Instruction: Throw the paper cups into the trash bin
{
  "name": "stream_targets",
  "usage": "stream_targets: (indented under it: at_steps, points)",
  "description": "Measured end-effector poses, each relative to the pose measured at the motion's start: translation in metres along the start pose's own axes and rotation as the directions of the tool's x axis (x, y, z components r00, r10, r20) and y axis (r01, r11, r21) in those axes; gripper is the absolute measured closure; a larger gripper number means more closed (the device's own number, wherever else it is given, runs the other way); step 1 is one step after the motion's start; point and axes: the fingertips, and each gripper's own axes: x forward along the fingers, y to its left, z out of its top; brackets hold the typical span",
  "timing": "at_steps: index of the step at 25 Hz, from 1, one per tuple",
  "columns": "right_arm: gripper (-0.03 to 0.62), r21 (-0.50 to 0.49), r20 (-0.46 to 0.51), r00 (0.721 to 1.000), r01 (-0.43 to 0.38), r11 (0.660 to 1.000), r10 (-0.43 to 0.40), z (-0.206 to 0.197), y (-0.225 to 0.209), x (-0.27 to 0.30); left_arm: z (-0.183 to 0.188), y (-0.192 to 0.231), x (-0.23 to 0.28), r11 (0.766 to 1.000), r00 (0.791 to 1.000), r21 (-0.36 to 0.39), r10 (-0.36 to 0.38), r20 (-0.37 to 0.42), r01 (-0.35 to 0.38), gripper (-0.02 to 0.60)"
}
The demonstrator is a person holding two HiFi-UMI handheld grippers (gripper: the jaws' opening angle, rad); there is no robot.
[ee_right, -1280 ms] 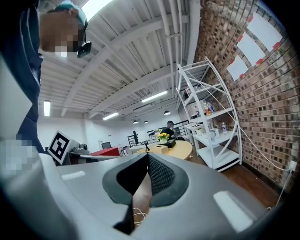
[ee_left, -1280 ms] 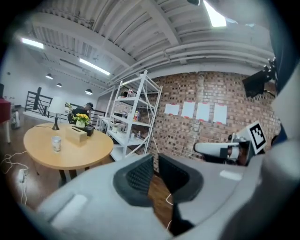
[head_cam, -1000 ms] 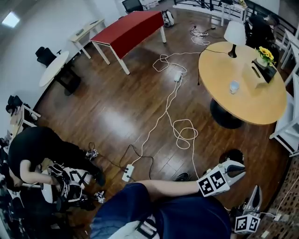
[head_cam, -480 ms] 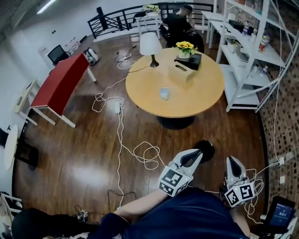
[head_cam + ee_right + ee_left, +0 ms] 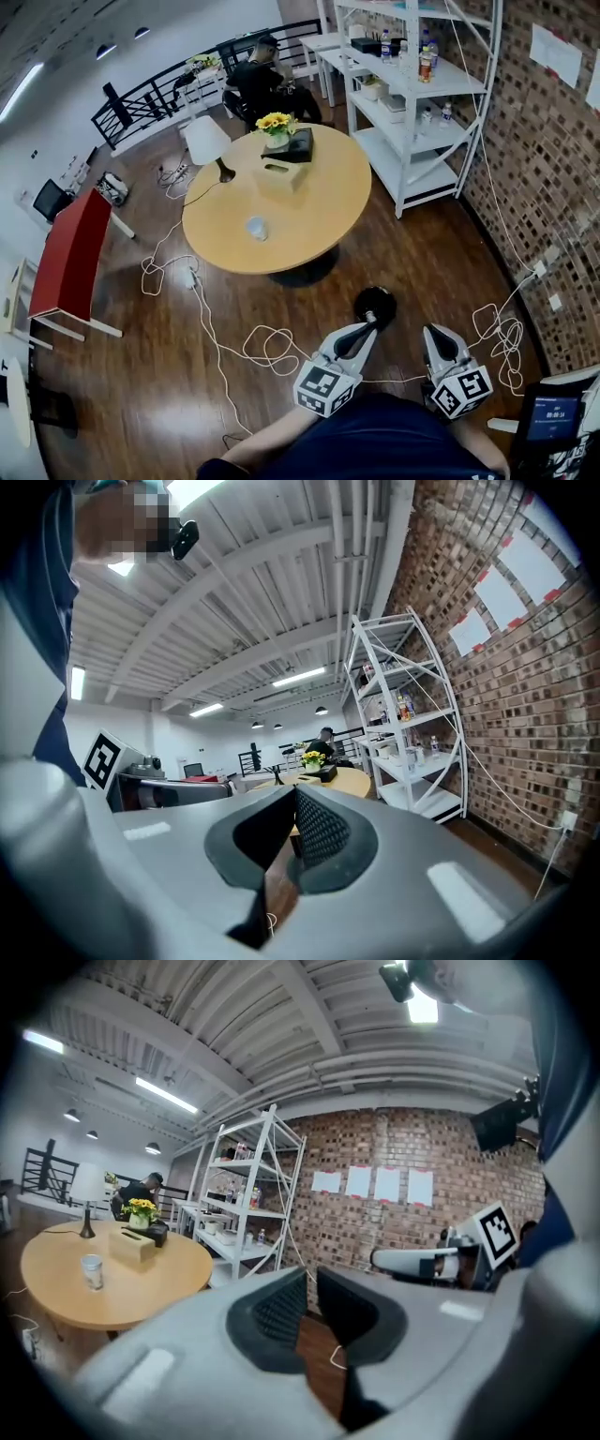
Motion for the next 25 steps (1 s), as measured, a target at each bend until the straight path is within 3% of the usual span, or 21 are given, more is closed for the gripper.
stream_targets:
  at_steps: [7, 25]
  points:
    - [0.583, 0.019, -0.020, 1.000, 0.011, 1.000, -0.011, -0.013, 0.001, -0.013, -0.016, -0.014, -0.001, 0.999, 0.999, -0.015, -0.035, -0.040, 0.034, 0.546]
    - [0.583, 0.009, -0.009, 0.998, -0.055, 0.998, 0.055, -0.009, 0.013, -0.004, -0.012, -0.009, -0.013, 1.000, 0.999, 0.002, 0.020, -0.032, -0.020, 0.546]
